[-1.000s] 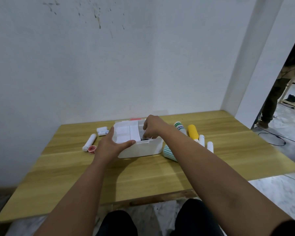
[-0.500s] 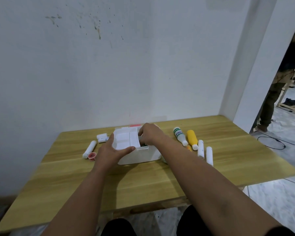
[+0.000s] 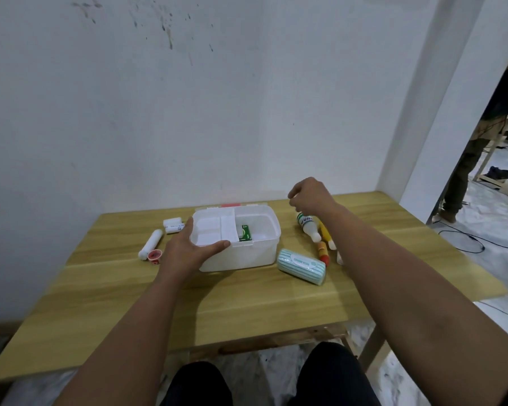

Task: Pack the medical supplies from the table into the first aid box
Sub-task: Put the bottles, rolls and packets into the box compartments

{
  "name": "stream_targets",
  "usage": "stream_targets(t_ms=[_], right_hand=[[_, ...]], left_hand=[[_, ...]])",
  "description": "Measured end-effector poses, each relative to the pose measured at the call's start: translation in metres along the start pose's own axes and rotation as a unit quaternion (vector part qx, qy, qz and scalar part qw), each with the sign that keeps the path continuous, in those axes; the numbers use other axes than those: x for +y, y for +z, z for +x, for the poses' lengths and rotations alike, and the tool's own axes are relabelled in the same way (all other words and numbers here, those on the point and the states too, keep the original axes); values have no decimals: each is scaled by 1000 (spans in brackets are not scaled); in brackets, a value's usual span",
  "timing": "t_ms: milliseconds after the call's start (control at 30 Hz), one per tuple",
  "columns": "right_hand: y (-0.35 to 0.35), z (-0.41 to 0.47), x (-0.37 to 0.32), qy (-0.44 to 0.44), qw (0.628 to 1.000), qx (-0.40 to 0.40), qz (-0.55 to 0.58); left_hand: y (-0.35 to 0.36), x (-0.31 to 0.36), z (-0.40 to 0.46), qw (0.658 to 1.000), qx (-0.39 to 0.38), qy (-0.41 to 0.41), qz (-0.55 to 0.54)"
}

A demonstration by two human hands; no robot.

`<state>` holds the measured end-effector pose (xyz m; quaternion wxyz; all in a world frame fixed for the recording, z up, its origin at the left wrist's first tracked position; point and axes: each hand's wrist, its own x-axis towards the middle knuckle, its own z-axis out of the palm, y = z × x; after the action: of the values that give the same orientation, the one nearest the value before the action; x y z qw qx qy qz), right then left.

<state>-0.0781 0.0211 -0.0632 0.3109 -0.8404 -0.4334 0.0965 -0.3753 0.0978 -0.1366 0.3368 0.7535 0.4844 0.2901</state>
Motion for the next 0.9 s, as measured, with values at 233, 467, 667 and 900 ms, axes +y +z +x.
stream_targets(t_ms=[233, 467, 667, 900], right_hand=[[-5, -26, 16, 79, 960, -248, -105], [7, -53, 5, 81, 900, -347, -251], [6, -58, -2, 49, 900, -299, -314], [-42, -55, -35, 23, 917, -235, -322]], left_hand=[[0, 0, -2, 1000, 5, 15, -18], [0, 3, -2, 1000, 9, 16, -16], [0, 0, 1, 1000, 5, 10, -9], [1, -5, 4, 1000, -1, 0, 8]])
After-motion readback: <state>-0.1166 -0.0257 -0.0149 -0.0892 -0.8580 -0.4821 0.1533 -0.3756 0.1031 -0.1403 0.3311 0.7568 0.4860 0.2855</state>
